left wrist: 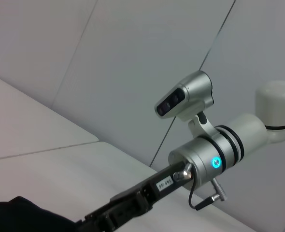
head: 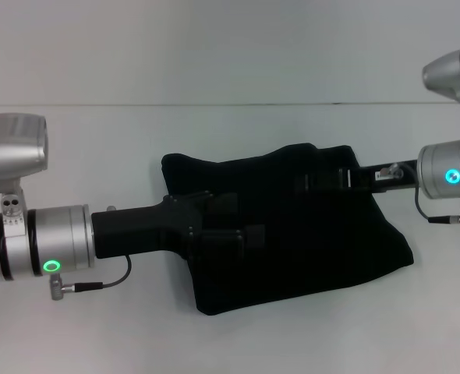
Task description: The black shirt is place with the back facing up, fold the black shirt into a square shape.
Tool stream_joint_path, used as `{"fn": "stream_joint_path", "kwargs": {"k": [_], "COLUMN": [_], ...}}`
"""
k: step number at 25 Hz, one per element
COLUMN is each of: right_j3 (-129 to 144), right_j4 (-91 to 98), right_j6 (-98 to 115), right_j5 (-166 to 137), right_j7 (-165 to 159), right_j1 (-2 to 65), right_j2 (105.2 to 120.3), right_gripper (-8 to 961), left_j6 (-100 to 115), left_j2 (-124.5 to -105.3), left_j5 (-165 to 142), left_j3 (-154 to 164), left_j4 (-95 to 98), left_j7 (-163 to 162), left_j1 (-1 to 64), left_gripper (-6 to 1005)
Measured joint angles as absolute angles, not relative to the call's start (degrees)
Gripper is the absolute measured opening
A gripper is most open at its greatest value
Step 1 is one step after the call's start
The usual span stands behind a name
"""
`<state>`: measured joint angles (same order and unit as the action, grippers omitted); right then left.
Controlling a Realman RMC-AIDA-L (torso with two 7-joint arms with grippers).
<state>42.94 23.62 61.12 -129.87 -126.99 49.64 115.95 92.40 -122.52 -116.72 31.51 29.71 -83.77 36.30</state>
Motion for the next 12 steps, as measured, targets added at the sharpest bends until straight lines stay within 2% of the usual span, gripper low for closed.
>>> {"fn": "stream_joint_path", "kwargs": {"k": [5, 12], "right_j3": [43.0, 43.6], "right_j4": [23.8, 23.0], "right_j6": [62.8, 60.1], "right_j5": [-127.5, -128.6], "right_j7": [-127.0, -126.9], "right_j1": [49.5, 49.6], "right_j2": [115.25, 115.69], "right_gripper": [904, 902], "left_j6": [91.8, 91.1], "left_j2": [-122.52, -122.61], "left_j5": [-116.7, -116.7], "left_j3": [31.6, 31.6], "left_j4": [29.7, 29.5], "left_j7": [-84.8, -85.1], "left_j1": [36.6, 36.7], "left_gripper": [943, 941]}}
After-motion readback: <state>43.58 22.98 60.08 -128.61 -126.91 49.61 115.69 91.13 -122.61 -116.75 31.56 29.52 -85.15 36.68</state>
